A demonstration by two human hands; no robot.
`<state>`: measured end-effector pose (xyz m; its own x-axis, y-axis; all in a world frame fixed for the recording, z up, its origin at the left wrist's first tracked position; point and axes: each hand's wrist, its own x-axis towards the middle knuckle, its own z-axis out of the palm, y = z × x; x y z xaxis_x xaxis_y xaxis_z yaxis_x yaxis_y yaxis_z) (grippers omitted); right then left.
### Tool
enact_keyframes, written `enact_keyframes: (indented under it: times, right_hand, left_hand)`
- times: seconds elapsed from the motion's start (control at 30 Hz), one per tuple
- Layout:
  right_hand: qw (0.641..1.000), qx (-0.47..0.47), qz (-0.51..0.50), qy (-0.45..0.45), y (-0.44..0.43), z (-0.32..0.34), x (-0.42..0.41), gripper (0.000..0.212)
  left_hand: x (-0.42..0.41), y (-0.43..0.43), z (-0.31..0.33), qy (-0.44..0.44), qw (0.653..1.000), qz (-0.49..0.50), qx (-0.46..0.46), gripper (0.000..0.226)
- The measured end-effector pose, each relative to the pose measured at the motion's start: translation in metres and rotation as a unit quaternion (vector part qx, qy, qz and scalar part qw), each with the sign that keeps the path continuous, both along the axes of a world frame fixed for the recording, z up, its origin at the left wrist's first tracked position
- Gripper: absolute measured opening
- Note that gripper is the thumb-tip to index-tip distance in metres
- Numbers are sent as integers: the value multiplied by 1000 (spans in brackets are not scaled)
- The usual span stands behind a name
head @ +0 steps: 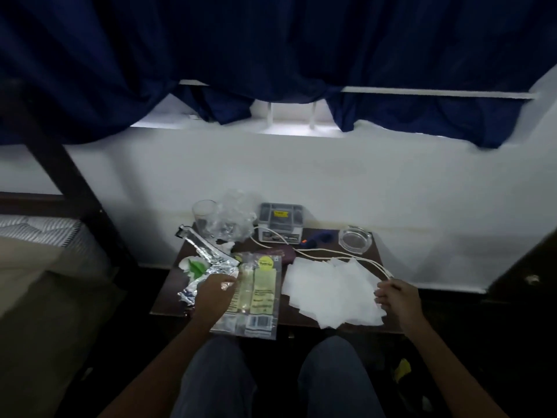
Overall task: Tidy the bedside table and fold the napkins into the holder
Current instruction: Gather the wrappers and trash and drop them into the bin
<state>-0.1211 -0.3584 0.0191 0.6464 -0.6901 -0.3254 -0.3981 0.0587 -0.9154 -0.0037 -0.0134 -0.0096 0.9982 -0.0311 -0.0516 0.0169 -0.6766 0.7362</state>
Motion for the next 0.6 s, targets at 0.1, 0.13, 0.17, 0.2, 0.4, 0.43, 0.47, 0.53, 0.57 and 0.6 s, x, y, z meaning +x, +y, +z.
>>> enact_keyframes:
  times: [0.1,0.13,0.17,0.2,0.4,0.43,0.47,0.53,0.57,0.6]
  right_hand:
    - [999,0,51,-7,29,9,20,13]
    - [998,3,65,-7,37,10,24,14]
    - [997,3,76,-4,44,10,28,15]
    - [996,0,84,-3,50,10,31,16]
    - [995,-6,103,-2,69,7,33,16]
    - [995,-4,103,-6,69,9,31,15]
    - [995,-1,104,-10,70,11,30,14]
    - [994,9,106,-21,71,16,27,12]
    - [994,15,107,-26,72,19,26,11]
    - [993,21,109,-32,73,23,26,11]
  left_hand:
    - [2,6,-13,23,991,-52,124,25]
    - [3,7,-17,34,980,-77,180,33]
    - [3,8,-21,29,969,-88,227,41]
    - [2,9,-25,11,962,-87,259,44]
    - [7,15,-39,-92,954,-63,277,37]
    - [5,14,-30,-102,954,-64,276,35]
    - [5,14,-25,-114,952,-62,277,33]
    - [1,15,-15,-123,960,-67,244,20]
    - [0,14,-11,-132,967,-61,209,16]
    - [0,13,-7,-144,970,-50,190,18]
